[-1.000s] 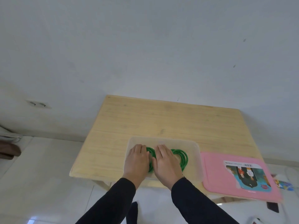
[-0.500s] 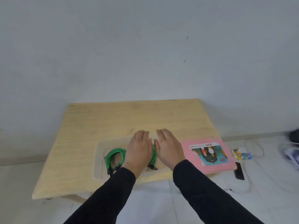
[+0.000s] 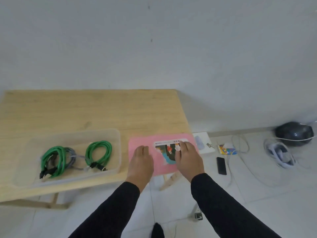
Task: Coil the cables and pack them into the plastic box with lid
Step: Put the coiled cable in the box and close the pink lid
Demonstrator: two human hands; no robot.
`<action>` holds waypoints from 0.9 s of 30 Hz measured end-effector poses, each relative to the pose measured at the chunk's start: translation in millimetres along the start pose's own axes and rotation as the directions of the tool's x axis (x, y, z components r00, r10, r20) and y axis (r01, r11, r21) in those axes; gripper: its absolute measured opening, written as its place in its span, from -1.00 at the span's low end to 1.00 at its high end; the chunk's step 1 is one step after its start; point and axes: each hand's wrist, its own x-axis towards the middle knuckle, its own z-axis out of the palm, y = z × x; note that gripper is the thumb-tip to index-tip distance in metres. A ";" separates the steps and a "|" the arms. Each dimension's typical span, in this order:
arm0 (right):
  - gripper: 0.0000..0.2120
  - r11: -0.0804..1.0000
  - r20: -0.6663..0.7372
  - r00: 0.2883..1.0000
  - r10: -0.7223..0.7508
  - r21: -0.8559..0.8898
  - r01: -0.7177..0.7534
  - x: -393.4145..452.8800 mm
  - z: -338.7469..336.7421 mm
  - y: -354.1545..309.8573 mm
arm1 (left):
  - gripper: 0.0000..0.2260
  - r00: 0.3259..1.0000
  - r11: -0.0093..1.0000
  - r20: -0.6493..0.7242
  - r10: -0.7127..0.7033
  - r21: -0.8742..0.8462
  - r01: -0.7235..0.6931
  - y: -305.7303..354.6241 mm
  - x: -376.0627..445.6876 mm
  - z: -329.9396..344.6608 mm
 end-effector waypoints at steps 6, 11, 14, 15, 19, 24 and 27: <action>-0.66 0.998 0.065 0.996 0.053 0.033 -0.056 -5.4 14.7 54.7 | -0.73 0.978 0.977 -0.043 -0.205 0.042 0.207 -8.3 -5.4 39.6; -0.65 0.986 0.073 0.992 0.107 0.122 -0.116 -4.7 17.1 72.2 | -0.64 0.949 0.956 -0.118 -0.292 -0.023 0.291 -8.2 -7.3 54.9; -0.64 0.975 0.114 0.987 0.118 0.177 -0.137 -3.9 17.7 78.1 | -0.65 0.912 0.929 -0.181 -0.369 -0.089 0.359 -9.8 -8.1 65.2; -0.63 0.971 0.122 0.986 0.113 0.198 -0.135 -3.6 18.3 79.5 | -0.65 0.899 0.918 -0.190 -0.395 -0.110 0.381 -8.8 -8.3 66.8; -0.59 0.955 0.124 0.983 0.135 0.250 -0.163 -1.8 20.4 83.7 | -0.71 0.901 0.924 -0.212 -0.378 -0.146 0.353 -5.5 -6.6 68.8; -0.64 0.944 0.025 0.983 0.183 0.276 -0.183 5.4 10.6 85.5 | -0.68 0.925 0.934 -0.181 -0.335 -0.195 0.300 3.3 3.6 60.7; -0.63 0.944 -0.040 0.980 0.193 0.279 -0.175 15.7 -2.7 85.1 | -0.68 0.931 0.946 -0.220 -0.291 -0.213 0.246 11.1 15.7 50.4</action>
